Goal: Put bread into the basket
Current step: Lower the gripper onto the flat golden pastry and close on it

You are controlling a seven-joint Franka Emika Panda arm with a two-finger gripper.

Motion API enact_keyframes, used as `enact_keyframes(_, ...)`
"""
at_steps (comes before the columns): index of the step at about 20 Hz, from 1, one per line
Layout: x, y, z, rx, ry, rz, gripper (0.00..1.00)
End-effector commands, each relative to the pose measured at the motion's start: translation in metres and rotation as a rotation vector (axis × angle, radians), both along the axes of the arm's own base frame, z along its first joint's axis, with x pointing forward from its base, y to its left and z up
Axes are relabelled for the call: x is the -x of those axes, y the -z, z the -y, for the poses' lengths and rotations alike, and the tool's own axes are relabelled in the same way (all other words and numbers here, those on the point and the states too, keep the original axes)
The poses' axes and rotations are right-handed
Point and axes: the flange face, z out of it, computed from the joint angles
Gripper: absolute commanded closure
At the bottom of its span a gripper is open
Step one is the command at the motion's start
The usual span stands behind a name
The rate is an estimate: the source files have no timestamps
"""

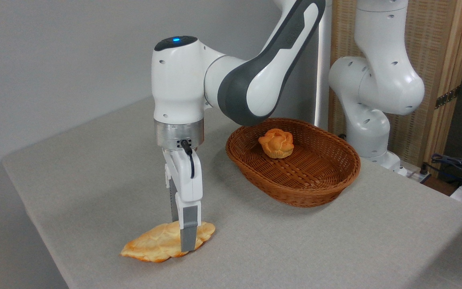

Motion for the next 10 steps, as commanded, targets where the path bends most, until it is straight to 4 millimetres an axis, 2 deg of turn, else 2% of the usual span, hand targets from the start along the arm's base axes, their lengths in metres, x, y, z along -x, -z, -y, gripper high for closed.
enact_keyframes(1,-0.0060,0.0107,0.0002,-0.009,0.025,0.027,0.00)
enact_keyframes(3,-0.0099,0.0132,0.0010,-0.002,0.025,0.054,0.00)
enact_keyframes(5,-0.0122,0.0149,0.0014,0.003,0.022,0.069,0.07)
enact_keyframes(7,-0.0123,0.0156,0.0022,0.004,0.024,0.069,0.41)
enact_keyframes(9,-0.0123,0.0156,0.0022,0.007,0.021,0.069,0.63)
enact_keyframes(10,-0.0122,0.0158,0.0022,0.008,0.019,0.068,0.67)
